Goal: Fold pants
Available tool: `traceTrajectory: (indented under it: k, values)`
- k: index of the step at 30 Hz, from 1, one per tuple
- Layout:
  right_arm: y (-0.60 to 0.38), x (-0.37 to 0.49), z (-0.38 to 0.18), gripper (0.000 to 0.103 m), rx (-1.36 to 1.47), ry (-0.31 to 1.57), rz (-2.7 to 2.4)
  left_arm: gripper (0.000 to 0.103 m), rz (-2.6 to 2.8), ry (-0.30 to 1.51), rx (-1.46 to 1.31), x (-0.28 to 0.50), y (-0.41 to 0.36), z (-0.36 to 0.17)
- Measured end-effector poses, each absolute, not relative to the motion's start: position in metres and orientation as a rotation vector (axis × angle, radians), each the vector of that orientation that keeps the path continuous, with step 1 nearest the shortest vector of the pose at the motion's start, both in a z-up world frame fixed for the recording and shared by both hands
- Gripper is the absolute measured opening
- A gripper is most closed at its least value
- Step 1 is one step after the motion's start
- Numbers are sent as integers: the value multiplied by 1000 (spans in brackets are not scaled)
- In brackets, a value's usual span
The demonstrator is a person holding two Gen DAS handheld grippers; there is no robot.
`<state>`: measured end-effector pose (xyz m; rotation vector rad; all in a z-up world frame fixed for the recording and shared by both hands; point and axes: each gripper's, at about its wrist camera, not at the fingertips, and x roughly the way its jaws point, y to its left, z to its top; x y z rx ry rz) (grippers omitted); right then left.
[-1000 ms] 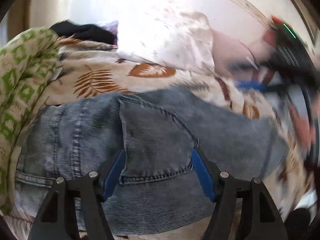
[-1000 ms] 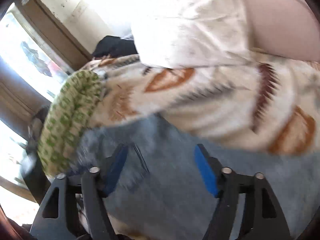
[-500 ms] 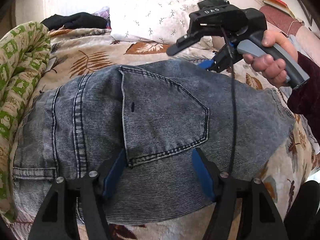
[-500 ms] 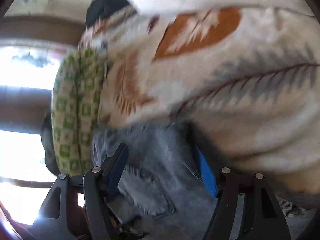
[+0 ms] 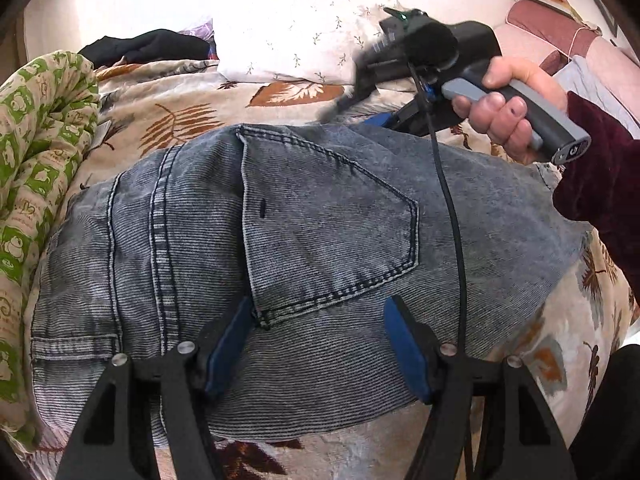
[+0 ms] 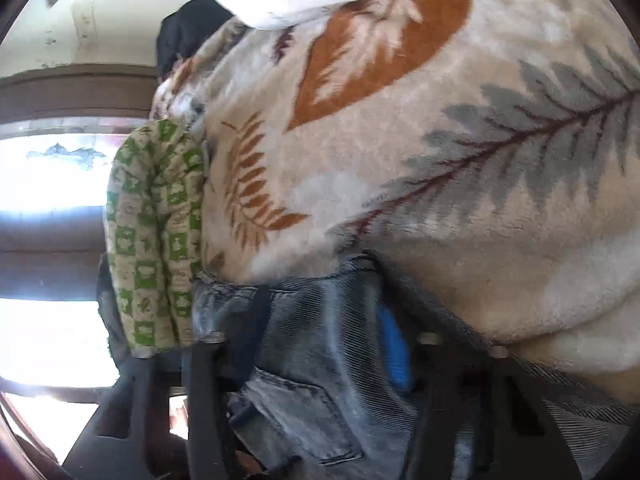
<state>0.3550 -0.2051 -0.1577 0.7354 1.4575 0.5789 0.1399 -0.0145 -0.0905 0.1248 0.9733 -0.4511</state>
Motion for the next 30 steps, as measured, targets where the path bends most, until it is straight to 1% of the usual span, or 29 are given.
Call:
traceTrajectory:
  k: [1,2,11,13,14,15,17,22,24,26,30]
  values:
    - [-208,355,-159,14,721,1463,558,71,-452,973,125,139,-14,-90]
    - [-210,355,-158,12,711,1460,543,71,-452,973,126,139,-15,-90]
    - [-209,355,-137,9,584,1354,433,71,-446,973,130,137,-13,-90]
    - [-205,355,-143,9,531,1374,413,71,-446,972,133,136,-13,-90]
    - [-201,356,-152,5,488,1402,377,71,-443,973,135,136,-13,-91]
    - [-201,356,-160,5,481,1409,363,71,-441,972,137,135,-13,-90]
    - [-204,359,-160,4,505,1378,361,71,-438,970,140,134,-12,-90]
    - [-195,366,-156,5,447,1368,329,72,-437,968,140,130,-10,-91]
    - [-200,366,-149,13,461,1347,309,72,-439,969,127,129,-7,-90]
    - [-200,362,-133,17,463,1291,336,72,-441,974,115,129,-5,-89]
    - [-202,345,-100,20,426,1200,335,72,-440,985,96,130,-3,-88]
